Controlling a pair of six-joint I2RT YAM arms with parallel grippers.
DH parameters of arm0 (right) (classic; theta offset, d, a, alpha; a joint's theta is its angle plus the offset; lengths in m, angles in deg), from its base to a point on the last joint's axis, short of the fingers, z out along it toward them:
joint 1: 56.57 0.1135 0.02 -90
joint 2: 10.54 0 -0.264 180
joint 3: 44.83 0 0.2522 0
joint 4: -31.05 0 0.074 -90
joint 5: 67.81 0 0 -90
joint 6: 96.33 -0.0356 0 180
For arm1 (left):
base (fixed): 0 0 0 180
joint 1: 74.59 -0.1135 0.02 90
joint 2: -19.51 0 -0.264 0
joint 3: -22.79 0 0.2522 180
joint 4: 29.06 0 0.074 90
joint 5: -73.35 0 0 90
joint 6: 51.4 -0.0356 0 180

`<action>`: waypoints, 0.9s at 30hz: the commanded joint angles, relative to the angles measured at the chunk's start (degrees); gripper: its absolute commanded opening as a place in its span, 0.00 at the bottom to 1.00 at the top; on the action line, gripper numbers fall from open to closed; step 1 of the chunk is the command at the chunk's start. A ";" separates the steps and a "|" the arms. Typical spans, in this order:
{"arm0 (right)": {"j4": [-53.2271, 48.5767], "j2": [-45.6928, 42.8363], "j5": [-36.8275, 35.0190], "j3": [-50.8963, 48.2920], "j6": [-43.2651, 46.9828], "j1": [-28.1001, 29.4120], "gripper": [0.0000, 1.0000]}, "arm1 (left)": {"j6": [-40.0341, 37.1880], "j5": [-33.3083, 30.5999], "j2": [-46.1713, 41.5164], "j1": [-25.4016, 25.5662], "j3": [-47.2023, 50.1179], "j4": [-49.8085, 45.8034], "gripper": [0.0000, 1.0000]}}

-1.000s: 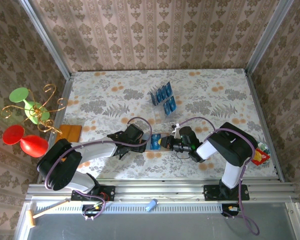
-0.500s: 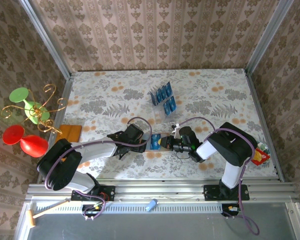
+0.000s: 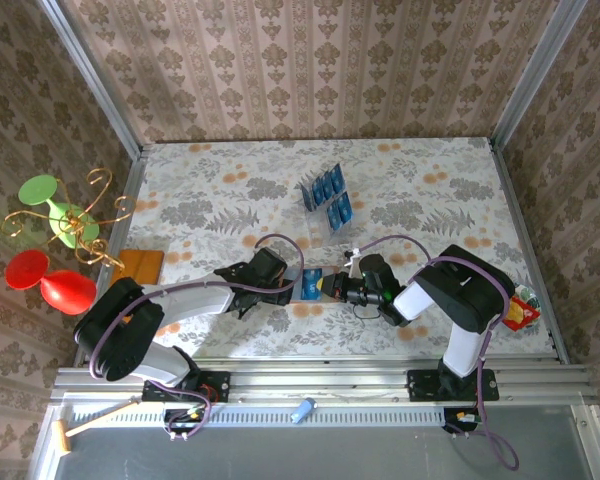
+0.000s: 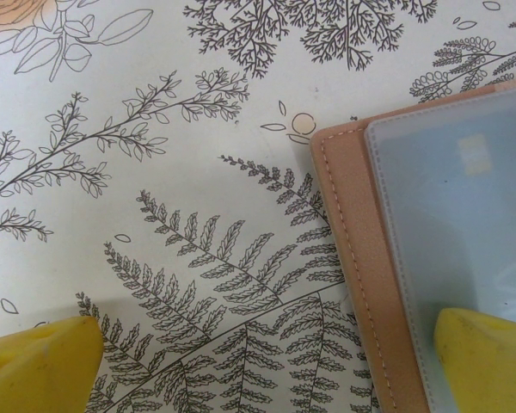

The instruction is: Put the credit cards into the card holder

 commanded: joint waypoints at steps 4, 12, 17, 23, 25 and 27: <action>-5.70 2.48 0.96 0.43 0.11 0.47 0.00 | 0.90 -1.16 -0.09 0.53 0.57 -1.55 1.00; -5.63 4.07 2.24 1.88 -0.73 0.53 0.00 | 0.88 -1.12 -0.04 0.56 0.53 -1.58 1.00; -5.71 4.97 2.59 2.44 -0.93 0.63 0.00 | 0.85 -1.24 -0.04 0.57 0.57 -1.57 1.00; -6.57 5.96 2.90 3.71 -0.94 1.43 0.00 | 1.05 -1.18 -0.09 0.53 0.75 -1.32 1.00; -7.31 5.76 2.86 3.97 -0.93 1.48 0.01 | 1.14 -1.15 -0.10 0.56 0.82 -1.27 1.00; -8.71 5.10 2.75 4.23 -0.54 1.43 0.11 | 1.17 -1.12 -0.08 0.49 0.85 -1.27 1.00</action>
